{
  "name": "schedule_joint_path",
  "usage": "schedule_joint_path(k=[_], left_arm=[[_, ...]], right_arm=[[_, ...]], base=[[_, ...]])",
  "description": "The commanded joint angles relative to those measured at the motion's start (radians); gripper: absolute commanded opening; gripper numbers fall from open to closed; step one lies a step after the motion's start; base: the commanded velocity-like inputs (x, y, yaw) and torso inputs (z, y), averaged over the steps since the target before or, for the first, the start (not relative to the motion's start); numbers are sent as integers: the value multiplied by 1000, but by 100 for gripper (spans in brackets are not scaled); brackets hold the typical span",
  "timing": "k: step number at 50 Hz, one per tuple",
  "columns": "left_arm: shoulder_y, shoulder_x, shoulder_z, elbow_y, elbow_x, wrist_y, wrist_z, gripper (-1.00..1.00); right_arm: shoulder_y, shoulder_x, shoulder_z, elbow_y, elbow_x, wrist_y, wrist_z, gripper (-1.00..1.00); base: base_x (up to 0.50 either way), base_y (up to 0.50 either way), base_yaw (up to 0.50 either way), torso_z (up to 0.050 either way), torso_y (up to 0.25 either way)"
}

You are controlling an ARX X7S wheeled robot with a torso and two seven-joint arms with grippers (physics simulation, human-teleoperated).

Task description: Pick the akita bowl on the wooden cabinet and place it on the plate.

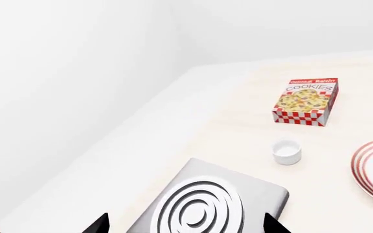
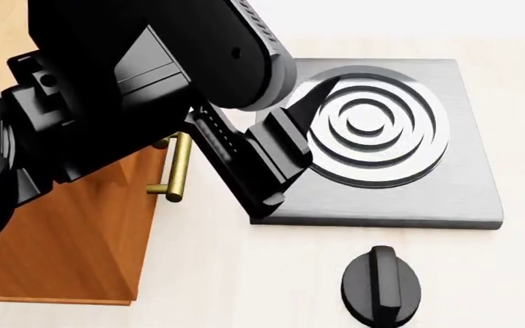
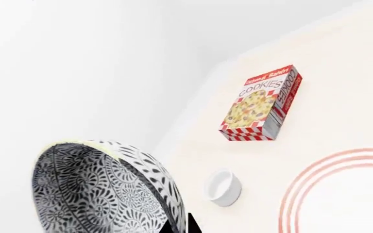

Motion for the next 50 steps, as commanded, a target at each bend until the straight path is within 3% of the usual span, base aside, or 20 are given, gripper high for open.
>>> schedule_joint_path(k=[1,9,15,20,50], left_arm=[[5,-2,7,-6,9,11,11,100],[0,-1,9,-5,5,9,6,100],[12,-8,12,-4,10,18,9,100],[19,-11,16,-3,12,22,9,100],[33,-27,21,-3,16,40,13,100]], right_arm=[[31,-16,4,59,94,-27,-67,-100],[38,-44,7,111,171,-46,-95,-100],[44,-87,16,140,373,-67,-200,-100],[43,-104,19,157,433,-66,-246,-100],[87,-107,22,219,458,-59,-216,-100]], base=[[0,0,0,0,0],[0,0,0,0,0],[0,0,0,0,0],[0,0,0,0,0],[0,0,0,0,0]])
